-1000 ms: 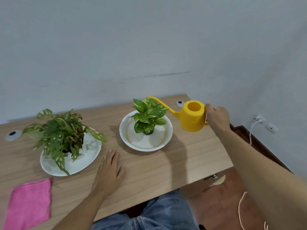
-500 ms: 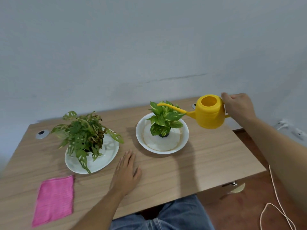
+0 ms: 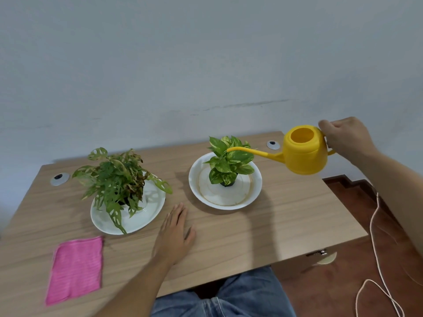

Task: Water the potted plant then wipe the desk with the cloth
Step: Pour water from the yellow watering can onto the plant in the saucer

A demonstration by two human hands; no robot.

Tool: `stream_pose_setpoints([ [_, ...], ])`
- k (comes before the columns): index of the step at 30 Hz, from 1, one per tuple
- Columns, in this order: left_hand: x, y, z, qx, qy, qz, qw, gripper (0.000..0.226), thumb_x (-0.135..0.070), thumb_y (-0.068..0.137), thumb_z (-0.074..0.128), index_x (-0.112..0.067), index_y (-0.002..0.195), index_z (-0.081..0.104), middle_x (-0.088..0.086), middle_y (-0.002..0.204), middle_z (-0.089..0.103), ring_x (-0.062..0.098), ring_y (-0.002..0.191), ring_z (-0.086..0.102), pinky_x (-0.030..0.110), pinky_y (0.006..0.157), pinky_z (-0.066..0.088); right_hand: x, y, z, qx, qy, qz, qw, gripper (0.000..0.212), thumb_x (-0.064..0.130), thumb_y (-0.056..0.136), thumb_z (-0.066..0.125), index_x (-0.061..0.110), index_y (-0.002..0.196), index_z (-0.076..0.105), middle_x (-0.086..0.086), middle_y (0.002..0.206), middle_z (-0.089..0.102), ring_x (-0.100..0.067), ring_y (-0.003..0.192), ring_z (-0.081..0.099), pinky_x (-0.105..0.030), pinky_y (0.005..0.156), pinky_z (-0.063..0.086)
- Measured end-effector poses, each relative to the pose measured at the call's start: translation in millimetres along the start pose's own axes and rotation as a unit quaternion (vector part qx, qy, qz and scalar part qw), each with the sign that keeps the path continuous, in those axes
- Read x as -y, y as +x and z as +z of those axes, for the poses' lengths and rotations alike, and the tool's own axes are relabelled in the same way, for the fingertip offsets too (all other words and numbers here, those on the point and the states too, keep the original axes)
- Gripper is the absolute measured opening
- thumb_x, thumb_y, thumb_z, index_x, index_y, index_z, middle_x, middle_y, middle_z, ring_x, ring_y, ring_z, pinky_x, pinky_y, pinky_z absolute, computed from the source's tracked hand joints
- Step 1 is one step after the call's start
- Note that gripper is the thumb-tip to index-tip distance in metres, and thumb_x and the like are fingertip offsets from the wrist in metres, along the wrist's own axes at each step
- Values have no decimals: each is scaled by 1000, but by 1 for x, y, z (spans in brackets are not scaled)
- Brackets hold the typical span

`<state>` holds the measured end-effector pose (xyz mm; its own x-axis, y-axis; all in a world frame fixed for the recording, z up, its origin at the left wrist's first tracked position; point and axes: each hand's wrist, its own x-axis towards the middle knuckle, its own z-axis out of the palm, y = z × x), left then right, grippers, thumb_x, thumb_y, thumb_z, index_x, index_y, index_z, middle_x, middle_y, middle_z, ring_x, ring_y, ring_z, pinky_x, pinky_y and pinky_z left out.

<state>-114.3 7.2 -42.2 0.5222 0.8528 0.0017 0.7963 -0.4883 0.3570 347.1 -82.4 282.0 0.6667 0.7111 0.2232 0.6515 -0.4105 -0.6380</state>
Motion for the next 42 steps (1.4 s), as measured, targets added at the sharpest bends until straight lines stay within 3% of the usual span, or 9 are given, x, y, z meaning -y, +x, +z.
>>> stream_pose_setpoints([
  [3,0,1,-1,-3,-2,-2,1000,87,-62,105,25,-17,179,22,-2,189,11,14,175,0,37,142,3,-1,3,-1,-1,-7,9,1000,56,34,98,55,-15,71,46,-35,70,48,-29,65,46,-37,61,35],
  [7,-1,0,-1,-1,3,-3,1000,85,-61,107,25,-19,180,18,-4,189,7,11,175,-4,34,141,-1,-2,6,2,-12,-13,33,999,48,29,100,56,6,62,39,-16,65,40,-30,61,37,-36,58,31],
  [16,-2,-1,-3,-4,-2,-7,1000,79,-57,112,34,-20,180,17,-6,190,5,9,174,-5,33,141,-2,9,7,15,-22,15,67,997,45,33,97,54,3,64,48,-20,71,51,-31,66,47,-35,58,36],
  [22,-1,-2,-2,-2,-7,-9,1000,86,-65,106,24,-21,180,20,-6,189,7,10,175,-3,35,141,0,15,-4,19,0,39,62,997,60,36,96,53,-22,84,61,-41,82,65,-32,68,54,-37,63,41],
  [29,5,-2,0,-2,-12,-2,1000,82,-60,111,31,-20,180,17,-7,189,5,10,175,-4,35,142,1,9,-22,20,10,59,61,996,55,29,100,56,-23,82,56,-44,92,71,-32,68,54,-39,66,40],
  [33,13,-11,1,-14,-19,7,1000,77,-51,115,40,-19,180,17,-6,189,9,10,175,2,36,142,6,8,-32,23,21,67,57,996,54,27,102,56,-19,74,53,-38,76,63,-28,60,50,-38,63,39],
  [36,19,-19,0,-19,-23,13,999,76,-48,115,42,-18,180,16,-5,189,10,10,174,4,34,141,5,10,-37,29,35,77,50,995,51,27,102,56,-3,62,46,-18,64,55,-27,58,45,-39,63,36],
  [39,27,-26,0,-30,-15,28,999,77,-52,114,37,-15,179,21,-2,188,15,15,174,11,28,140,1,17,-39,38,49,85,43,994,53,28,103,57,-8,66,48,-17,64,56,-25,58,45,-38,60,36],
  [42,41,-36,-4,-34,-2,45,998,77,-55,115,35,-14,178,24,-1,187,19,17,174,17,27,139,3,27,-40,49,56,92,34,994,51,27,103,58,5,58,46,-5,52,53,-21,53,45,-37,59,35],
])
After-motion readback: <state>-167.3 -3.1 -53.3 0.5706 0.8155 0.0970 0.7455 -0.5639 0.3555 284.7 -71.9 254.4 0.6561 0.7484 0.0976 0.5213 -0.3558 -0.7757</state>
